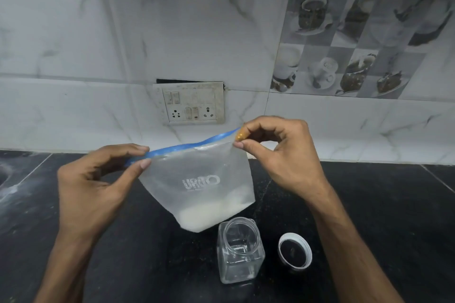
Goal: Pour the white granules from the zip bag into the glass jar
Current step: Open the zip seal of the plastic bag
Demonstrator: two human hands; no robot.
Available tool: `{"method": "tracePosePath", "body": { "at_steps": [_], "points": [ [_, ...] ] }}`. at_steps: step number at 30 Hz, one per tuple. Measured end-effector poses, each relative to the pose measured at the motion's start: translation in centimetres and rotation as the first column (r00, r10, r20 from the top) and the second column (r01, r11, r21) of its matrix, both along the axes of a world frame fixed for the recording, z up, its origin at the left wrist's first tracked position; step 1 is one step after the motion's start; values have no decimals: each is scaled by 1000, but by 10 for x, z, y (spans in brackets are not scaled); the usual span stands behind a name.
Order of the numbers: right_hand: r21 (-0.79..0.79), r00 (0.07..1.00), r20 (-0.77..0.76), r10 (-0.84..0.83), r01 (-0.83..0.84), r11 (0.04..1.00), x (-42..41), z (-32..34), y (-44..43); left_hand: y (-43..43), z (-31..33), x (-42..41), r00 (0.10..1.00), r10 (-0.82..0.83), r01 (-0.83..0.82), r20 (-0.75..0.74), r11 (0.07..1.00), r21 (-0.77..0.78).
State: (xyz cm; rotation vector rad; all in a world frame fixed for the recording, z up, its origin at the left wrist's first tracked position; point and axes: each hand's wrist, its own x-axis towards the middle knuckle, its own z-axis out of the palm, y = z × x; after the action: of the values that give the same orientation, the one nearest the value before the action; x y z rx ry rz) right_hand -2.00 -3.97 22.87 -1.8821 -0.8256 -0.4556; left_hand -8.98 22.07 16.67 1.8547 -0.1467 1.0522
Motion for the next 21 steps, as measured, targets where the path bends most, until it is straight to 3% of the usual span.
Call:
{"method": "tracePosePath", "body": {
  "at_steps": [7, 12, 15, 19, 21],
  "points": [
    [-140, 991, 126, 53, -35, 990, -14, 12, 10, -24, 7, 1, 972, -180, 214, -151, 944, 252],
    [-119, 994, 109, 13, 0, 993, -21, 10, -4, -40, 12, 8, 950, -225, 280, -216, 919, 278],
    [-4, 1000, -13, -14, 14, 1000, -21, -3, -16, -46, 21, 10, 950, -211, 277, -230, 909, 311],
    [256, 933, -352, 69, 26, 966, -23, -39, -44, -53, 33, 10, 955, -159, 248, -248, 889, 386],
    [199, 861, -502, 80, 25, 980, -23, -66, -60, -55, 37, 8, 960, -149, 237, -238, 885, 401]
  ]
}}
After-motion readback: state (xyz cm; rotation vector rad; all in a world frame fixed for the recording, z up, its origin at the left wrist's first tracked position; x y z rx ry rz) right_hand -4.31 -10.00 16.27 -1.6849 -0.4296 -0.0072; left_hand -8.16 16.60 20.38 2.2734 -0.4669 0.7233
